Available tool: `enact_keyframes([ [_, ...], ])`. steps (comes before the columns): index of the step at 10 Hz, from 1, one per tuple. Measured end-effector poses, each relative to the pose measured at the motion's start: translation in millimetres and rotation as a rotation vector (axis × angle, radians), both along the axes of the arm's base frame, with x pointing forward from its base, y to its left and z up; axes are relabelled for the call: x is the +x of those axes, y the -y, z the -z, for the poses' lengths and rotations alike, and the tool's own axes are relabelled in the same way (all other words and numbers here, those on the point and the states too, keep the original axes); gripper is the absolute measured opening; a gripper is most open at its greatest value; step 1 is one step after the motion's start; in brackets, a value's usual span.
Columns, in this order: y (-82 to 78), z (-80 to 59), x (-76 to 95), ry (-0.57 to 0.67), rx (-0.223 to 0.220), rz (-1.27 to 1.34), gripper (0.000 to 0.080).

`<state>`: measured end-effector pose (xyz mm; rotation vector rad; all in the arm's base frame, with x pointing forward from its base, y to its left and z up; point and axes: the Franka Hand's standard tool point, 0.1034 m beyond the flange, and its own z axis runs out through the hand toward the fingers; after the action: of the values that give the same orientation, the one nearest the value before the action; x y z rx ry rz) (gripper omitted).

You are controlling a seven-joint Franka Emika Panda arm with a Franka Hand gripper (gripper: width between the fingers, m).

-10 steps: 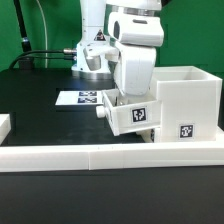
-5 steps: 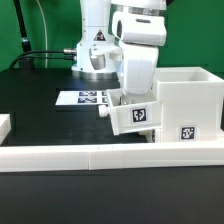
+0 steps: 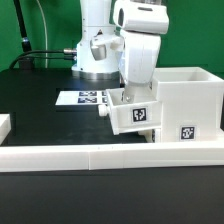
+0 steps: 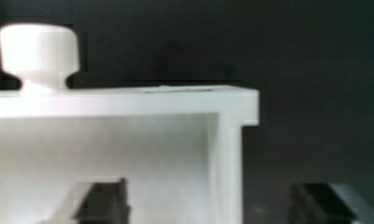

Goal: Assemble drawer

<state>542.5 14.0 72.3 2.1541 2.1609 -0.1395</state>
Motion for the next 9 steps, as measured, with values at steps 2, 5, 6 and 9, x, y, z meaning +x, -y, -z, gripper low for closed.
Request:
enact_keyframes([
  [2, 7.3, -11.6, 1.6, -0.001, -0.011, -0.004, 0.064],
  [5, 47.0, -21.5, 0.6, -0.027, -0.028, -0.104, 0.0649],
  [6, 61.7, -18.6, -2.1, -0.042, -0.028, -0.132, 0.0649],
  [9, 70.3, -17.6, -4.0, -0.047, -0.018, -0.136, 0.0649],
])
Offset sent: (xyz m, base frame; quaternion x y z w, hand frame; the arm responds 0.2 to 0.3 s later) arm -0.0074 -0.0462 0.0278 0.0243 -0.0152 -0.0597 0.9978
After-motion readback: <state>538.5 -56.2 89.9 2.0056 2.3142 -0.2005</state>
